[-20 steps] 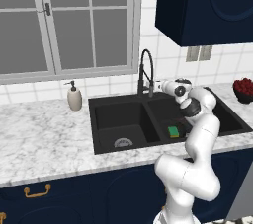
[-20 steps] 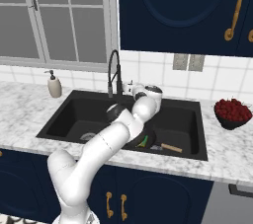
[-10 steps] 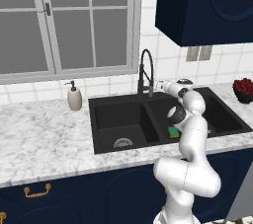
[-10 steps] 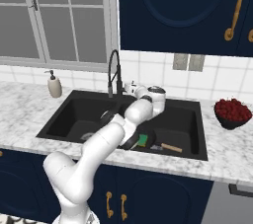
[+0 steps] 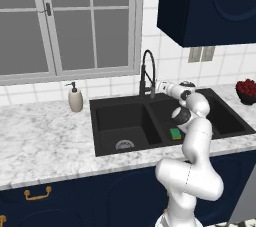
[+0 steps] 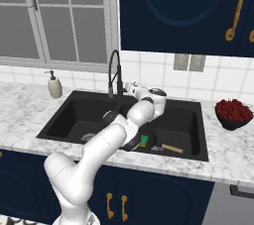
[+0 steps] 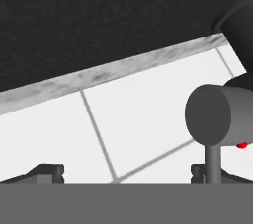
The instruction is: Pick the pan and sponge and place them into the sink. Then turn on the water.
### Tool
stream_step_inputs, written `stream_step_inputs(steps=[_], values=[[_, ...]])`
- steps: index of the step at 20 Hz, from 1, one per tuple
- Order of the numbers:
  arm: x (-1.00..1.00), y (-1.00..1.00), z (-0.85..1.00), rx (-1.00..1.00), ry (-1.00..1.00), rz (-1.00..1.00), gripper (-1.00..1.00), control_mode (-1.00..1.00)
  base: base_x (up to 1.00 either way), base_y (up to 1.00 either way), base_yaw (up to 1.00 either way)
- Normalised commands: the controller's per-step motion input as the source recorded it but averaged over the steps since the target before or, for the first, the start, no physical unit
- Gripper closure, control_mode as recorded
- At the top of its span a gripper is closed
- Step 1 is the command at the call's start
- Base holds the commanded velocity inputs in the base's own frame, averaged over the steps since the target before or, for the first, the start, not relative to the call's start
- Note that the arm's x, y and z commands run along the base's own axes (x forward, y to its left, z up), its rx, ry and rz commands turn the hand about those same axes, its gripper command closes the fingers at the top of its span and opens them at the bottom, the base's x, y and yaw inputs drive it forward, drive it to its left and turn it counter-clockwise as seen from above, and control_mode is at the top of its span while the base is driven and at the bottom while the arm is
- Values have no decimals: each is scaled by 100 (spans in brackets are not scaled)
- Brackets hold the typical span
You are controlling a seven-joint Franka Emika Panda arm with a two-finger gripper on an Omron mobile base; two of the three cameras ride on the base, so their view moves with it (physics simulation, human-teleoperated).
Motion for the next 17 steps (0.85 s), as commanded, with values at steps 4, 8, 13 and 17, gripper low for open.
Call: stream_step_inputs(steps=[4, 8, 13, 17], values=[[13, -100, 32, 13, 1, -11, -100, -100, 0, 0, 0], [5, -93, 27, 12, 3, -10, -100, -100, 0, 0, 0], [1, -36, 2, 6, 1, -2, -100, -100, 0, 0, 0], [0, 0, 0, 0, 0, 0, -100, -100, 0, 0, 0]])
